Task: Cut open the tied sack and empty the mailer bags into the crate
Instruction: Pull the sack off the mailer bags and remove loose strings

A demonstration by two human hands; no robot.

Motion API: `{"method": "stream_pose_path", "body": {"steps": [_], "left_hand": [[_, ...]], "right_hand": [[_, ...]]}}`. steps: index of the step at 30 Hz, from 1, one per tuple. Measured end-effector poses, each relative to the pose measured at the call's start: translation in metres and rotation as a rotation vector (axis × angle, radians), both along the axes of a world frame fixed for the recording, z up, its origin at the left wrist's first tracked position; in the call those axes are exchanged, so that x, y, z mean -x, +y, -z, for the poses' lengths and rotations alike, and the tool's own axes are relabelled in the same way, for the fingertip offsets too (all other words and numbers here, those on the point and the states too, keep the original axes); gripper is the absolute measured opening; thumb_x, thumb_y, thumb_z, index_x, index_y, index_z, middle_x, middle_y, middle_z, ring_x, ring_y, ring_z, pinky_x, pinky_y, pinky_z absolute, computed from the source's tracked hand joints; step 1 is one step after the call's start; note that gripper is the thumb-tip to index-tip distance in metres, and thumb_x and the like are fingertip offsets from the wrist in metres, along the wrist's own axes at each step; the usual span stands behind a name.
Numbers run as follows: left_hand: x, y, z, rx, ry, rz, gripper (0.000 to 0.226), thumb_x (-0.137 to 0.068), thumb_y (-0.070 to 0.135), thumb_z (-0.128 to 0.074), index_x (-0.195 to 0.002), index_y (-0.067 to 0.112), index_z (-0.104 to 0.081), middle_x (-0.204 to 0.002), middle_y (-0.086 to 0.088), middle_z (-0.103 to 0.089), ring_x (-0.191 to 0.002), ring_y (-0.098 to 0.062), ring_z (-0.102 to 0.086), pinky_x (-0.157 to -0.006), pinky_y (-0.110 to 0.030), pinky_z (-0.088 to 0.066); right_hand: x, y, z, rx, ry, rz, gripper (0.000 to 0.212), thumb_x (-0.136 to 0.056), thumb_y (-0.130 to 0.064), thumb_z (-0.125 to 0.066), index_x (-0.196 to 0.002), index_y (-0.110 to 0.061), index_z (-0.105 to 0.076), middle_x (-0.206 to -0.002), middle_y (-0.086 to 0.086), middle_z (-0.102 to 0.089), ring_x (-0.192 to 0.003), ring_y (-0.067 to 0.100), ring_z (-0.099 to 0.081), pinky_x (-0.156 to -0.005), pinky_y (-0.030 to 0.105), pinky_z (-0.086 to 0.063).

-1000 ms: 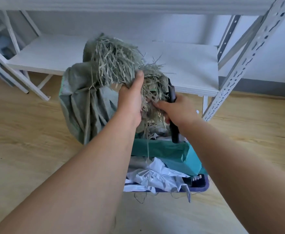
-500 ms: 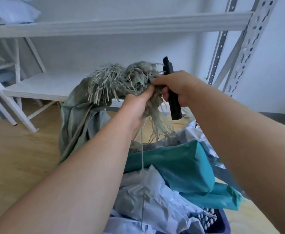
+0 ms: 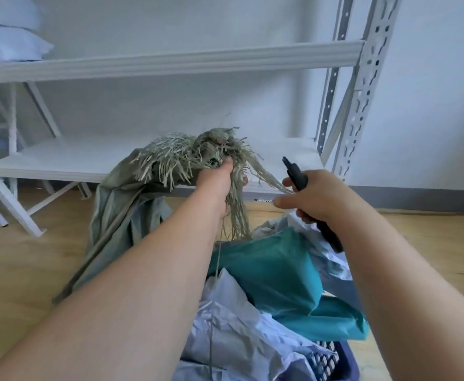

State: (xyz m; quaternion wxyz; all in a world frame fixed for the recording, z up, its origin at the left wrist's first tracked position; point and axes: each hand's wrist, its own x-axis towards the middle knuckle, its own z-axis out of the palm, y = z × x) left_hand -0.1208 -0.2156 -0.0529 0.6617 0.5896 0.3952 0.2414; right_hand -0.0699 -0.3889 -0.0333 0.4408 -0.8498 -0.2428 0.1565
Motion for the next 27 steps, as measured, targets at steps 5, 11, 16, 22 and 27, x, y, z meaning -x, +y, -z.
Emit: {"method": "stream_pose_path", "body": {"steps": [5,11,16,22,27], "left_hand": [[-0.014,-0.014,0.004,-0.104,0.058,-0.055,0.061,-0.093,0.046,-0.053,-0.137,0.005,-0.042,-0.111,-0.009,-0.058,-0.071,-0.018,-0.047,-0.068,-0.027,-0.037],[-0.02,-0.03,0.011,-0.168,0.129,-0.125,0.056,-0.095,0.044,-0.052,-0.134,0.004,-0.046,-0.096,-0.003,-0.059,-0.063,-0.017,-0.046,-0.057,-0.027,-0.039],[-0.026,-0.031,0.01,-0.155,0.153,-0.208,0.053,-0.095,0.037,-0.052,-0.137,0.006,-0.042,-0.075,0.0,-0.05,-0.058,-0.011,-0.043,-0.046,-0.025,-0.031],[-0.034,-0.03,0.026,-0.244,0.221,-0.365,0.064,-0.089,0.029,-0.058,-0.142,0.005,-0.031,-0.146,-0.014,-0.037,-0.129,-0.03,-0.042,-0.102,-0.038,-0.04],[-0.041,-0.06,0.028,-1.11,0.351,-0.133,0.074,-0.083,0.024,-0.064,-0.146,0.026,-0.025,-0.155,-0.002,-0.022,-0.139,-0.027,-0.024,-0.114,-0.043,-0.023]], "right_hand": [[-0.003,-0.047,0.014,0.112,-0.095,0.088,0.044,-0.069,-0.032,-0.083,-0.103,-0.015,-0.062,-0.067,0.004,-0.064,-0.06,0.02,-0.06,-0.069,0.035,-0.053],[-0.003,-0.078,0.024,0.089,-0.09,0.093,0.038,-0.069,-0.033,-0.083,-0.097,-0.019,-0.062,-0.075,0.005,-0.068,-0.056,0.014,-0.064,-0.065,0.032,-0.053],[-0.005,-0.105,0.029,0.227,-0.134,-0.067,0.039,-0.057,-0.047,-0.084,-0.079,-0.034,-0.055,-0.082,-0.012,-0.063,-0.071,0.002,-0.059,-0.056,0.024,-0.04],[-0.013,-0.108,0.07,0.278,-0.046,-0.079,0.044,-0.053,-0.035,-0.084,-0.087,-0.025,-0.058,-0.081,-0.001,-0.067,-0.074,0.019,-0.064,-0.067,0.035,-0.053],[-0.024,-0.106,0.088,0.258,-0.183,0.046,0.021,-0.069,-0.008,-0.059,-0.072,-0.027,-0.05,-0.068,0.0,-0.058,-0.062,0.017,-0.055,-0.051,0.028,-0.042]]}}
